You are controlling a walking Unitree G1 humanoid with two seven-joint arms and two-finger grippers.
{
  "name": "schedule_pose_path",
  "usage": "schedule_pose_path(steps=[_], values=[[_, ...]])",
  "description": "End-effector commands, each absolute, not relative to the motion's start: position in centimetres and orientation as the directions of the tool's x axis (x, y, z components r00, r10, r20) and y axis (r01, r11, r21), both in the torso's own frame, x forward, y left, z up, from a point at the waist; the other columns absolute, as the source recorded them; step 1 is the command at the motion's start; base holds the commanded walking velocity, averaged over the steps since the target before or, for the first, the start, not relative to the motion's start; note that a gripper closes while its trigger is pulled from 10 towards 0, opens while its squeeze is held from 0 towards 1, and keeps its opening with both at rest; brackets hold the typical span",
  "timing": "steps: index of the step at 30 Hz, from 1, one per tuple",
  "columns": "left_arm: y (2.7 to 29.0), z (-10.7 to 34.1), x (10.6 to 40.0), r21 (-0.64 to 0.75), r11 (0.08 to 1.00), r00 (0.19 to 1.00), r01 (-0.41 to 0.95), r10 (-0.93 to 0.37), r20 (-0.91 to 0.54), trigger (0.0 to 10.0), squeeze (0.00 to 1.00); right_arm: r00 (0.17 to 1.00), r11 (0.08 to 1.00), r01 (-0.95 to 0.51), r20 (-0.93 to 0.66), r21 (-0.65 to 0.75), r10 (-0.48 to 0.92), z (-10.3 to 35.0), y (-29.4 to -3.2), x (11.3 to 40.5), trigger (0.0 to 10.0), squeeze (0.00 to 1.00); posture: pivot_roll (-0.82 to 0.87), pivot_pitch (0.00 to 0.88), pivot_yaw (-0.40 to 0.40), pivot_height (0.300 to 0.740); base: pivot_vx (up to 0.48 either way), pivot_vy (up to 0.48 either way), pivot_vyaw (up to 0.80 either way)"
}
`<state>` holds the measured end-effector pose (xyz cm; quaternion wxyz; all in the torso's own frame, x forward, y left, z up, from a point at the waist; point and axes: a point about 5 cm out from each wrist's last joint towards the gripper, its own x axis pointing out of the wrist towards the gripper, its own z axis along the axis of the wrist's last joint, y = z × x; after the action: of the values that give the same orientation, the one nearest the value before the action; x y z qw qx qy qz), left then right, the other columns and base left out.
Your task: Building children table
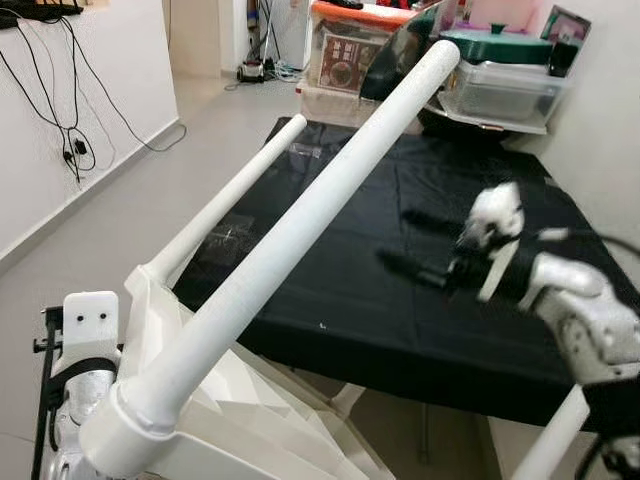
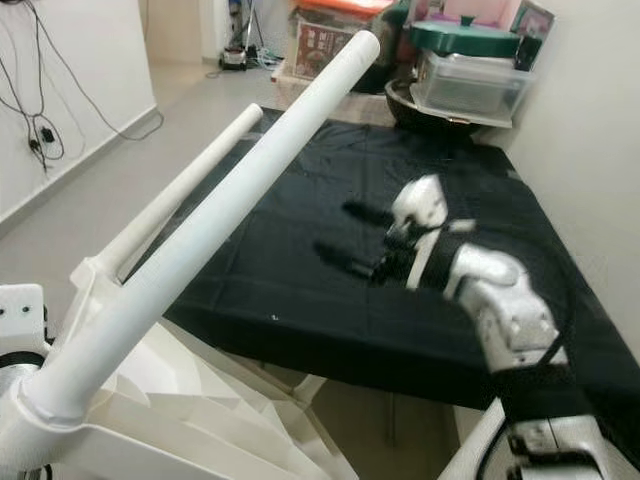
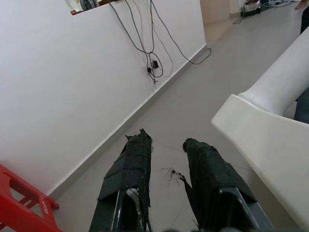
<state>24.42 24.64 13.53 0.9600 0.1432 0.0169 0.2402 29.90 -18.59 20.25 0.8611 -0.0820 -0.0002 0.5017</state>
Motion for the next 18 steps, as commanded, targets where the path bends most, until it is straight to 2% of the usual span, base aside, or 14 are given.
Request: schedule_pose_path(steps=[1, 2, 3, 4, 5, 6, 9, 10, 12, 13, 14, 15, 16, 18], values=[[23.5, 14.7, 24.9, 0.272, 0.864, 0.905, -0.423, 0.415, 0.091, 10.0, 0.0, 0.417, 0.415, -0.909, -0.041, -0.032, 0.908, 19.9, -17.5, 28.9, 10.0, 0.0, 0.02, 0.0, -0.092, 0.74, 0.0, 0.0, 0.0], [23.6, 14.6, 24.9, 0.273, 0.863, 0.904, -0.425, 0.417, 0.09, 10.0, 0.0, 0.384, 0.38, -0.92, 0.026, 0.094, 0.923, 20.0, -17.6, 28.4, 10.0, 0.0, 0.02, 0.0, -0.091, 0.74, 0.0, 0.0, 0.0], [23.6, 14.6, 24.9, 0.273, 0.863, 0.904, -0.425, 0.417, 0.09, 10.0, 0.0, 0.384, 0.38, -0.92, 0.026, 0.094, 0.923, 20.0, -17.6, 28.4, 10.0, 0.0, 0.02, 0.0, -0.091, 0.74, 0.0, 0.0, 0.0], [23.7, 14.6, 24.8, 0.274, 0.861, 0.903, -0.428, 0.42, 0.09, 10.0, 0.0, 0.351, 0.328, -0.925, 0.101, 0.192, 0.931, 20.5, -18.1, 28.0, 10.0, 0.0, 0.02, 0.0, -0.091, 0.74, 0.0, 0.0, 0.0], [23.7, 14.6, 24.8, 0.274, 0.861, 0.903, -0.428, 0.42, 0.09, 10.0, 0.0, 0.351, 0.328, -0.925, 0.101, 0.192, 0.931, 20.5, -18.1, 28.0, 10.0, 0.0, 0.02, 0.0, -0.091, 0.74, 0.0, 0.0, 0.0], [23.8, 14.6, 24.9, 0.277, 0.86, 0.903, -0.429, 0.421, 0.091, 10.0, 0.0, 0.329, 0.283, -0.924, 0.16, 0.256, 0.931, 21.1, -18.9, 27.6, 10.0, 0.0, 0.02, 0.0, -0.09, 0.74, 0.0, 0.0, 0.0], [23.8, 14.6, 24.9, 0.277, 0.86, 0.903, -0.429, 0.421, 0.091, 10.0, 0.0, 0.329, 0.283, -0.924, 0.16, 0.256, 0.931, 21.1, -18.9, 27.6, 10.0, 0.0, 0.02, 0.0, -0.09, 0.74, 0.0, 0.0, 0.0], [23.9, 14.7, 24.9, 0.279, 0.859, 0.903, -0.429, 0.421, 0.092, 10.0, 0.0, 0.302, 0.237, -0.927, 0.203, 0.29, 0.931, 21.8, -19.6, 27.1, 10.0, 0.0, 0.02, 0.0, -0.089, 0.74, 0.0, 0.0, 0.0], [23.9, 14.7, 24.9, 0.279, 0.859, 0.903, -0.429, 0.421, 0.092, 10.0, 0.0, 0.302, 0.237, -0.927, 0.203, 0.29, 0.931, 21.8, -19.6, 27.1, 10.0, 0.0, 0.02, 0.0, -0.089, 0.74, 0.0, 0.0, 0.0], [23.9, 14.7, 25.0, 0.28, 0.86, 0.903, -0.428, 0.419, 0.094, 10.0, 0.0, 0.275, 0.194, -0.926, 0.228, 0.323, 0.934, 22.4, -20.1, 26.6, 10.0, 0.0, 0.01, 0.0, -0.082, 0.74, 0.0, 0.0, 0.0], [23.7, 14.6, 25.2, 0.282, 0.862, 0.906, -0.421, 0.412, 0.093, 10.0, 0.0, 0.225, 0.124, -0.929, 0.267, 0.349, 0.937, 23.6, -19.4, 25.9, 10.0, 0.0, -0.01, 0.0, -0.076, 0.74, 0.0, 0.0, 0.0], [23.7, 14.6, 25.2, 0.282, 0.862, 0.906, -0.421, 0.412, 0.093, 10.0, 0.0, 0.225, 0.124, -0.929, 0.267, 0.349, 0.937, 23.6, -19.4, 25.9, 10.0, 0.0, -0.01, 0.0, -0.076, 0.74, 0.0, 0.0, 0.0], [23.6, 14.6, 25.3, 0.283, 0.864, 0.909, -0.416, 0.407, 0.093, 10.0, 0.0, 0.187, 0.074, -0.929, 0.286, 0.364, 0.94, 24.4, -18.8, 25.4, 10.0, 0.0, -0.01, 0.0, -0.076, 0.74, 0.0, 0.0, 0.0], [23.6, 14.6, 25.3, 0.283, 0.864, 0.909, -0.416, 0.407, 0.093, 10.0, 0.0, 0.187, 0.074, -0.929, 0.286, 0.364, 0.94, 24.4, -18.8, 25.4, 10.0, 0.0, -0.01, 0.0, -0.076, 0.74, 0.0, 0.0, 0.0]])
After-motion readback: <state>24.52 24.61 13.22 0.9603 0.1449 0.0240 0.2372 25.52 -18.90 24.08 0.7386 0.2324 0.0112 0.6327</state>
